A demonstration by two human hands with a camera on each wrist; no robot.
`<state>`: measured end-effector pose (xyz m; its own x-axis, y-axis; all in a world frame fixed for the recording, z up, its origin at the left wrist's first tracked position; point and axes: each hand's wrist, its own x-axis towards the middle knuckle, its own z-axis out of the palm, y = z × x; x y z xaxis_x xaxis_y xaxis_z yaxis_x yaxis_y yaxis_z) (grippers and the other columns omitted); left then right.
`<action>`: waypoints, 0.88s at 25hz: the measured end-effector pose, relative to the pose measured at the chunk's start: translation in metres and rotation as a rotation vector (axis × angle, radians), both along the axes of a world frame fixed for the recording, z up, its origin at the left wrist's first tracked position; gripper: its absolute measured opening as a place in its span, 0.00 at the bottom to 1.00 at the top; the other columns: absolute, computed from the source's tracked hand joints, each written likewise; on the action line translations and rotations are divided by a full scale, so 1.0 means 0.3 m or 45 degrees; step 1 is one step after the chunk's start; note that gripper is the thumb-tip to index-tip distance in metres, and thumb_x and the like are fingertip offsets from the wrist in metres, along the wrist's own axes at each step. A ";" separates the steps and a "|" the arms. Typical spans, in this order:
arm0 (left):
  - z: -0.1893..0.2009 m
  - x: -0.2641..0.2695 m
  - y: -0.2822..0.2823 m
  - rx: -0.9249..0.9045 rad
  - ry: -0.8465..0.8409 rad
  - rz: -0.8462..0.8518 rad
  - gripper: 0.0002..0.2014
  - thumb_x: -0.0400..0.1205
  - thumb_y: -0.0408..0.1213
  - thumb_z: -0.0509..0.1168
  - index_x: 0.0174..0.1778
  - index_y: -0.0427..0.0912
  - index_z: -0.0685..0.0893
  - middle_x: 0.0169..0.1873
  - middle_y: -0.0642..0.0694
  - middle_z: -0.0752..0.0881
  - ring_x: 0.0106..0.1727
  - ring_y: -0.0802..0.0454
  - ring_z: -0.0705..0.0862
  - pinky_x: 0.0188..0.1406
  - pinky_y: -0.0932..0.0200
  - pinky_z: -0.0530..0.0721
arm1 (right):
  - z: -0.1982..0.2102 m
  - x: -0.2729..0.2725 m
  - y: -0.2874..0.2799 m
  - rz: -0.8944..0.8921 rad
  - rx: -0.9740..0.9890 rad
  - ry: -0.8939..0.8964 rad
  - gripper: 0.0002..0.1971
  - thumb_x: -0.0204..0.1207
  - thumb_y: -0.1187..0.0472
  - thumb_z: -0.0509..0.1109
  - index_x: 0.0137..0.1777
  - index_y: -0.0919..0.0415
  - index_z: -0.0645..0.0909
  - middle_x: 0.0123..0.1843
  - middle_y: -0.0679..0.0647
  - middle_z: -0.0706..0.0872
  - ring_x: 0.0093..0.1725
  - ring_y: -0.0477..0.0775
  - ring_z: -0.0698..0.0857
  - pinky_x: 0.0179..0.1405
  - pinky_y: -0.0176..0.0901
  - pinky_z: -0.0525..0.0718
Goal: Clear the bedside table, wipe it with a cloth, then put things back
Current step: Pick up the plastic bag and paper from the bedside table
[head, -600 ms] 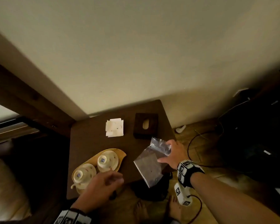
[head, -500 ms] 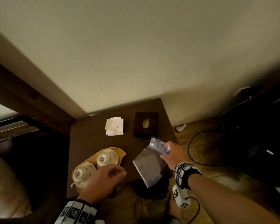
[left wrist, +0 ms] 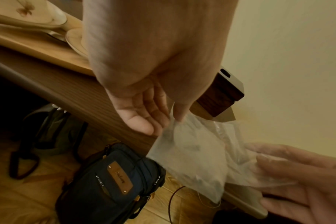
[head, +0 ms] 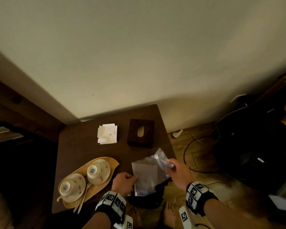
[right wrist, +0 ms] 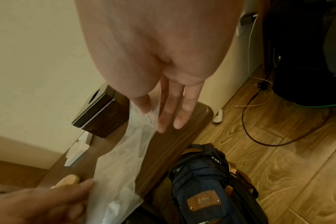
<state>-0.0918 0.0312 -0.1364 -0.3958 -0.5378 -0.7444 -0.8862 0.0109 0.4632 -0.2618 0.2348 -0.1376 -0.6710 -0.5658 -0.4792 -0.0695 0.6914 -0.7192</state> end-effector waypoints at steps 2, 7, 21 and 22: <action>0.005 -0.016 0.013 0.002 0.082 -0.032 0.10 0.82 0.47 0.74 0.42 0.44 0.91 0.37 0.45 0.93 0.38 0.49 0.91 0.46 0.42 0.94 | 0.029 0.007 0.030 0.054 -0.082 -0.044 0.07 0.90 0.54 0.70 0.64 0.46 0.86 0.50 0.39 0.90 0.44 0.38 0.88 0.41 0.28 0.84; 0.056 -0.029 0.046 -0.204 -0.019 -0.153 0.09 0.78 0.46 0.73 0.49 0.47 0.84 0.48 0.49 0.88 0.50 0.51 0.87 0.49 0.54 0.87 | 0.050 0.015 0.070 0.166 -0.051 -0.159 0.09 0.90 0.50 0.68 0.61 0.46 0.89 0.49 0.43 0.93 0.45 0.37 0.89 0.45 0.33 0.85; 0.302 -0.170 -0.515 -0.591 0.108 0.176 0.07 0.80 0.46 0.76 0.49 0.49 0.91 0.47 0.49 0.93 0.50 0.50 0.91 0.54 0.49 0.91 | 0.129 -0.067 0.062 0.152 -0.058 0.515 0.10 0.80 0.46 0.78 0.48 0.43 0.79 0.51 0.36 0.81 0.48 0.37 0.81 0.44 0.30 0.76; 0.282 -0.177 -0.573 -0.625 0.034 0.164 0.08 0.80 0.46 0.77 0.50 0.47 0.92 0.48 0.48 0.93 0.51 0.48 0.90 0.56 0.48 0.90 | 0.130 -0.046 0.038 0.308 -0.025 0.570 0.11 0.77 0.44 0.78 0.46 0.41 0.77 0.52 0.35 0.80 0.50 0.37 0.81 0.46 0.31 0.77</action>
<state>-0.1448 -0.1408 -0.0516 -0.3186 -0.8675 -0.3821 -0.8825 0.1244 0.4536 -0.2755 0.2461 -0.0986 -0.6568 -0.7364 -0.1624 -0.5302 0.6041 -0.5949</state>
